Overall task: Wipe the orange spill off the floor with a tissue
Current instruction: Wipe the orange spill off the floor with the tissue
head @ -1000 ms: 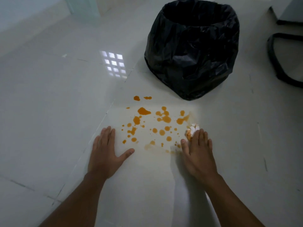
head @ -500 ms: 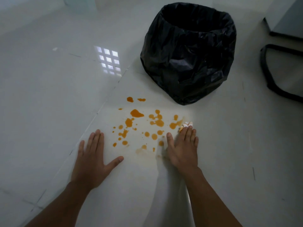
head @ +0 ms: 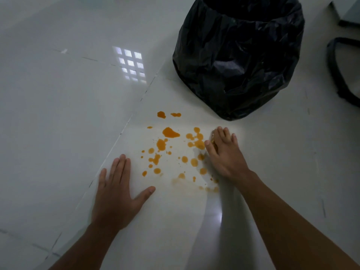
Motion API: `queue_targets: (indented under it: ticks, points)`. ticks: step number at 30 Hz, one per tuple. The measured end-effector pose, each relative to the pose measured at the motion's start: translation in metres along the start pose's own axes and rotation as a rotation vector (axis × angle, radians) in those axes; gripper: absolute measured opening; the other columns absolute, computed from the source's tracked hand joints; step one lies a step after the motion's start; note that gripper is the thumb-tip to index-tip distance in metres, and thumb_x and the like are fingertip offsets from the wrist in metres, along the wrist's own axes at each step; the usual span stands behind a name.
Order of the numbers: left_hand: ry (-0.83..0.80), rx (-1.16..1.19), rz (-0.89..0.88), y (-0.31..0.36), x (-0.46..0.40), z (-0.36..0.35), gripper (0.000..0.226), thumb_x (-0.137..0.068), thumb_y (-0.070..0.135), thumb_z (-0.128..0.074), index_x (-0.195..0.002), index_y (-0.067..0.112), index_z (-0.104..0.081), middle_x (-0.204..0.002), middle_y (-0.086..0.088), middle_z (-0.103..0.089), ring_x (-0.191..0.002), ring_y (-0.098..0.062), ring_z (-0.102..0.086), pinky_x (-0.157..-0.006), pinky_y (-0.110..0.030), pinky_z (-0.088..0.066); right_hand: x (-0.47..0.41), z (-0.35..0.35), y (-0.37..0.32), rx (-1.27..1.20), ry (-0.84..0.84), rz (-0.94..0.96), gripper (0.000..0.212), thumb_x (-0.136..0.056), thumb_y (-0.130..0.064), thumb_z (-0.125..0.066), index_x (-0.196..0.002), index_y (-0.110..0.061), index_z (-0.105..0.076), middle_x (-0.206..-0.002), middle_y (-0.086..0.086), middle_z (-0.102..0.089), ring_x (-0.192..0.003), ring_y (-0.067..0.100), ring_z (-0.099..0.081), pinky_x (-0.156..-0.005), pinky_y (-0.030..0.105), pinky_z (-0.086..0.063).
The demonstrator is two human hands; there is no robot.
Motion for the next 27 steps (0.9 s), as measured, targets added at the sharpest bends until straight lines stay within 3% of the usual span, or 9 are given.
queue_targets:
  ticks: [16, 23, 27]
  points:
    - [0.017, -0.015, 0.008, -0.001, 0.001, -0.002, 0.112, -0.081, 0.088, -0.011, -0.158, 0.007, -0.017, -0.167, -0.007, -0.015, -0.155, -0.02, -0.009, -0.125, -0.05, -0.011, 0.063, -0.024, -0.024, 0.026, -0.015, 0.107, 0.059, -0.104, -0.045, -0.017, -0.158, -0.019, -0.017, -0.166, -0.005, -0.01, -0.152, 0.008, 0.007, -0.124, 0.036, 0.007]
    - [0.043, -0.029, 0.015, 0.0, 0.001, -0.004, 0.112, -0.081, 0.087, -0.009, -0.157, 0.006, -0.021, -0.167, -0.008, -0.018, -0.155, -0.022, -0.013, -0.125, -0.05, -0.011, 0.116, -0.045, -0.039, 0.119, 0.006, 0.111, 0.071, -0.099, -0.052, -0.007, -0.158, -0.013, -0.012, -0.166, 0.003, -0.005, -0.151, 0.011, 0.01, -0.121, 0.032, 0.015]
    - [0.055, -0.043, 0.012, -0.001, 0.001, -0.007, 0.111, -0.082, 0.086, -0.012, -0.156, 0.004, -0.025, -0.165, -0.011, -0.022, -0.154, -0.024, -0.017, -0.124, -0.052, -0.014, 0.134, -0.047, -0.046, 0.137, 0.007, 0.148, 0.072, -0.099, -0.05, -0.01, -0.157, -0.008, -0.013, -0.166, 0.007, -0.002, -0.152, 0.016, 0.01, -0.123, 0.034, 0.01]
Point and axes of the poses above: each hand's wrist, its own x-axis away from the middle knuckle, its own z-axis out of the back of the hand, y = z × x, the point moved 4 cm from there along -x, towards the middle knuckle
